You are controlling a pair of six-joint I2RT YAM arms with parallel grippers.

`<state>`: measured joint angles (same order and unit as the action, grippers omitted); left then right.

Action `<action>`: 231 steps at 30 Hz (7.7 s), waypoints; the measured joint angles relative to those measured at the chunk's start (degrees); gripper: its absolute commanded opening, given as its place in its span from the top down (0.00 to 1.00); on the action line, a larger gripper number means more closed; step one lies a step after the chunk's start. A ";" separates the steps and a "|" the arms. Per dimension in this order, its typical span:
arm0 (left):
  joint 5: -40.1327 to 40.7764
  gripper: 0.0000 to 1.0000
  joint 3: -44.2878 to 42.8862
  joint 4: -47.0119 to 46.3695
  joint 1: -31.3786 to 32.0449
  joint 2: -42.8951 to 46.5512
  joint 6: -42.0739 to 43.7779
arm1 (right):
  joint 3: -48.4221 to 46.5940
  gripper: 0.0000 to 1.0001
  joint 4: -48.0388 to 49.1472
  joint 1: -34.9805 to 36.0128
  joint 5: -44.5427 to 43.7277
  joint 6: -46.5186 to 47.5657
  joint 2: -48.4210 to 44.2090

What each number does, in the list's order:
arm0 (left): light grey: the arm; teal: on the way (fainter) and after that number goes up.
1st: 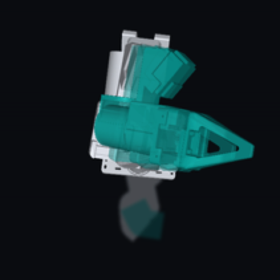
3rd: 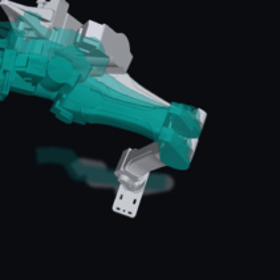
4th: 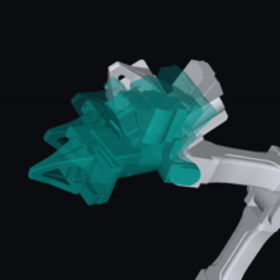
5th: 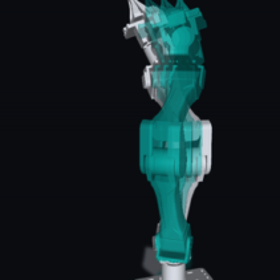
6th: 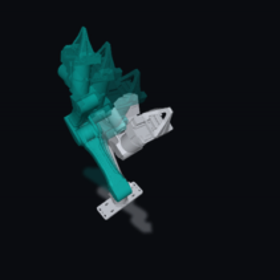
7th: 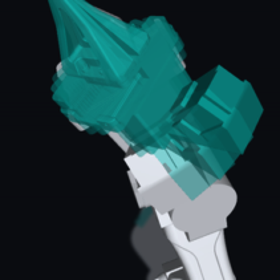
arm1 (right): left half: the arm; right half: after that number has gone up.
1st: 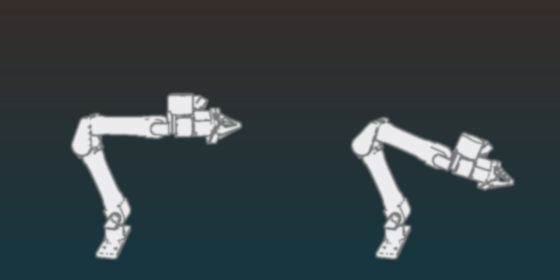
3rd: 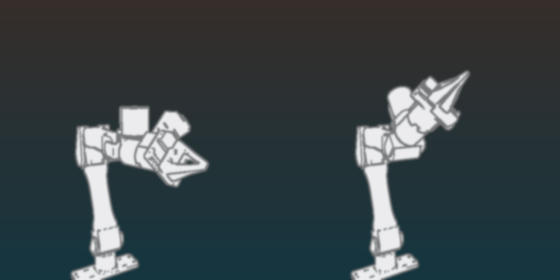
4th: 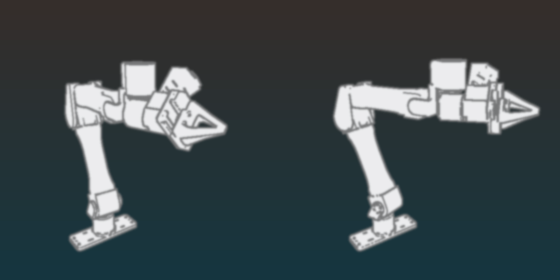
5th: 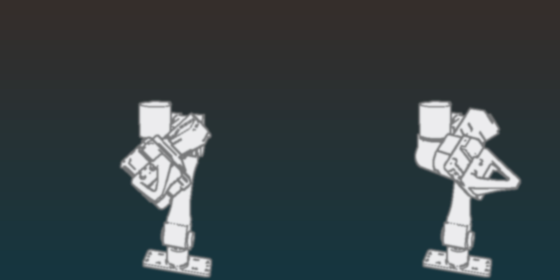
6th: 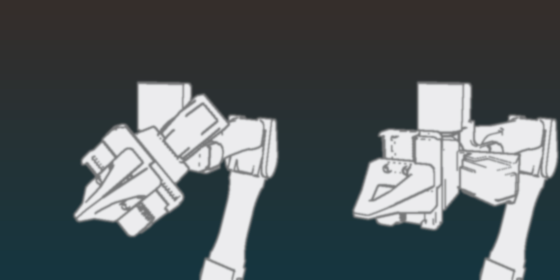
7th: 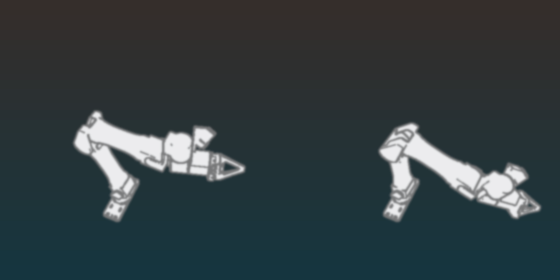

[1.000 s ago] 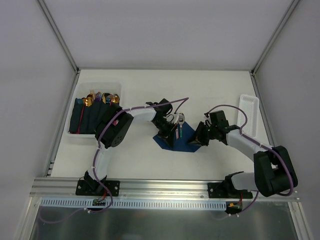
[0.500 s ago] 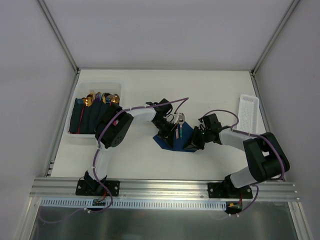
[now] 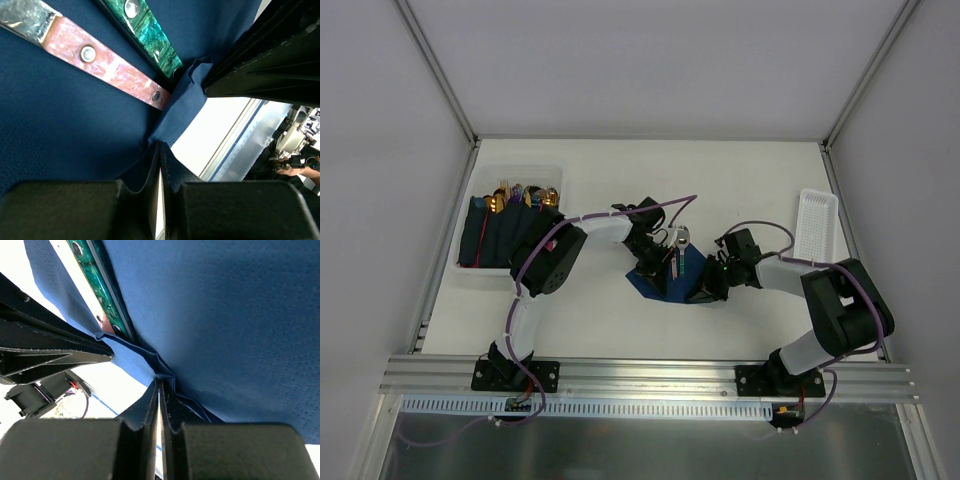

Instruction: Place the utensils on the paper napkin and roll it up

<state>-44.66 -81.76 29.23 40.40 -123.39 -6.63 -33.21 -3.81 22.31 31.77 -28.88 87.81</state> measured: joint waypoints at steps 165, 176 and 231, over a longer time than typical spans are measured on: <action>-6.16 0.87 -3.41 -12.59 -3.02 -3.76 -13.53 | -13.68 0.54 -17.81 -5.46 -7.61 10.47 -2.99; -6.12 0.87 -3.61 -12.59 -3.02 -3.78 -13.53 | -7.08 0.83 -14.47 -6.32 -6.36 6.75 -7.50; -6.10 0.89 -3.61 -12.57 -3.39 -3.80 -13.53 | -3.32 0.87 3.10 1.99 -5.03 -5.62 0.13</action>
<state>-50.76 -85.36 16.67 37.01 -127.20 -20.16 -36.53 -0.71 24.29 26.74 -34.50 87.94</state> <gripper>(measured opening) 0.114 0.127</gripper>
